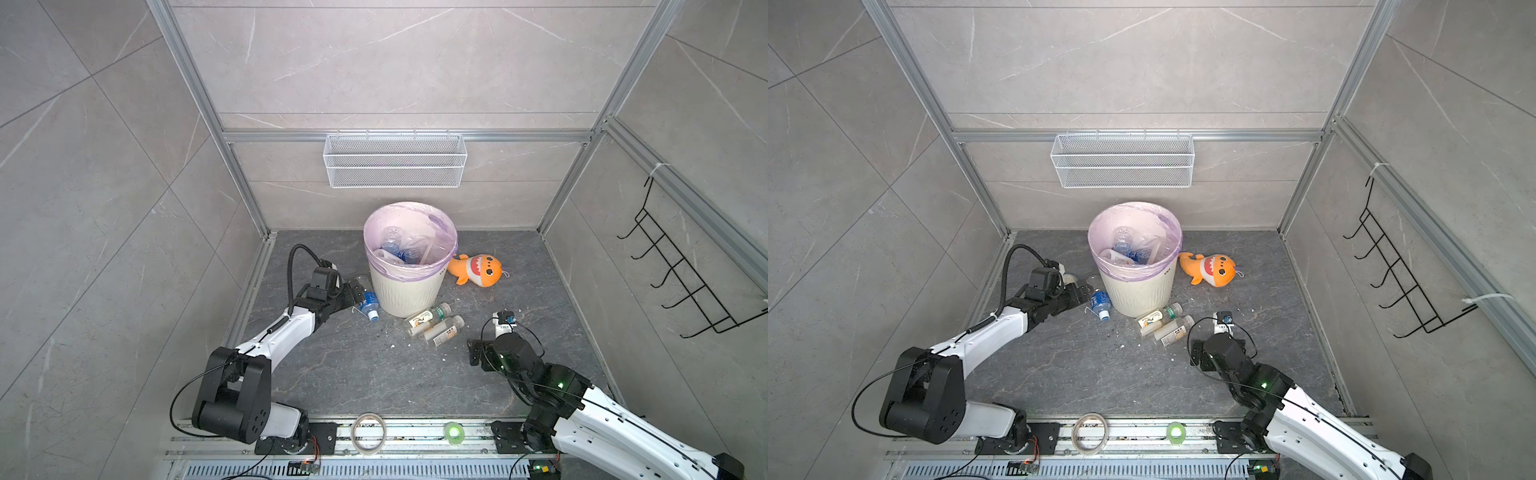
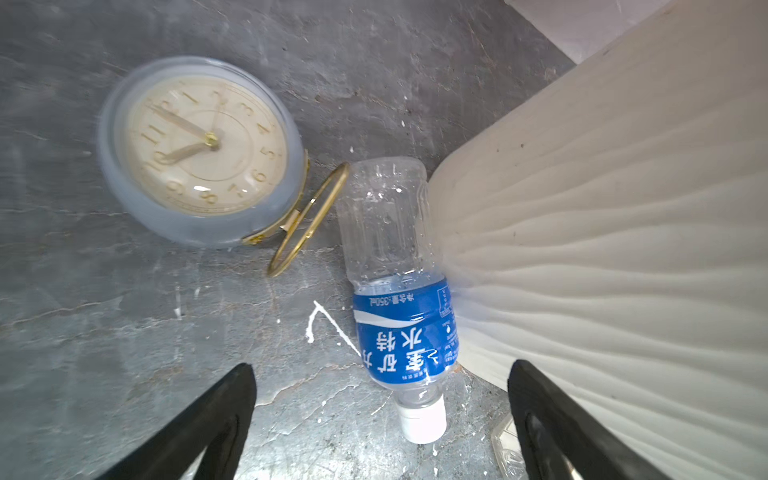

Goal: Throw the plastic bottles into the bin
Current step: 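Close the left gripper on the blue-labelled bottle beside the clock and lift it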

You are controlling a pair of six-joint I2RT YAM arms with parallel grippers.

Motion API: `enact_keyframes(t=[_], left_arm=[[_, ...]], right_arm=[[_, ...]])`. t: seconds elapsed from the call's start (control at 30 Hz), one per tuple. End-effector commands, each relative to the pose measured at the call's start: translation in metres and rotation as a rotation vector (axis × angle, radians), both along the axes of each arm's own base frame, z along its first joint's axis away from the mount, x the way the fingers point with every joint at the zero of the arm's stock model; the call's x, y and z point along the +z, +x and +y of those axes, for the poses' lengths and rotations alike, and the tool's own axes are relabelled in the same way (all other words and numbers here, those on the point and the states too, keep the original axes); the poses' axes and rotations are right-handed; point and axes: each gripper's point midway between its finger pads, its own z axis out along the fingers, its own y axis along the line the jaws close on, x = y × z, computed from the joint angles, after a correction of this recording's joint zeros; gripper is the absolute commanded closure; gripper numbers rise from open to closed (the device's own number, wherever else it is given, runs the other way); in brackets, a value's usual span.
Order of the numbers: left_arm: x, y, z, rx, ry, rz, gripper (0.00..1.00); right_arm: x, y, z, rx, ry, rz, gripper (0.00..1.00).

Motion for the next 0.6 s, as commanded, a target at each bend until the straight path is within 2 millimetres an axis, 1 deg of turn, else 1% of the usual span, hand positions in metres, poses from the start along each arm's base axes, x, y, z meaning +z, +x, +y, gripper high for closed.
enact_keyframes(t=[0.0, 0.27, 0.57], left_arm=[[0.011, 0.011, -0.012, -0.011, -0.07, -0.011, 0.08], [-0.009, 0.024, -0.026, -0.01, -0.145, 0.046, 0.1], [-0.022, 0.039, -0.034, 0.004, -0.187, 0.069, 0.1]], right_arm=[[-0.003, 0.0, -0.002, -0.014, 0.013, -0.005, 0.01], [-0.002, -0.001, -0.003, -0.013, 0.02, -0.014, 0.01], [-0.001, -0.001, -0.003, -0.013, 0.021, -0.016, 0.01]])
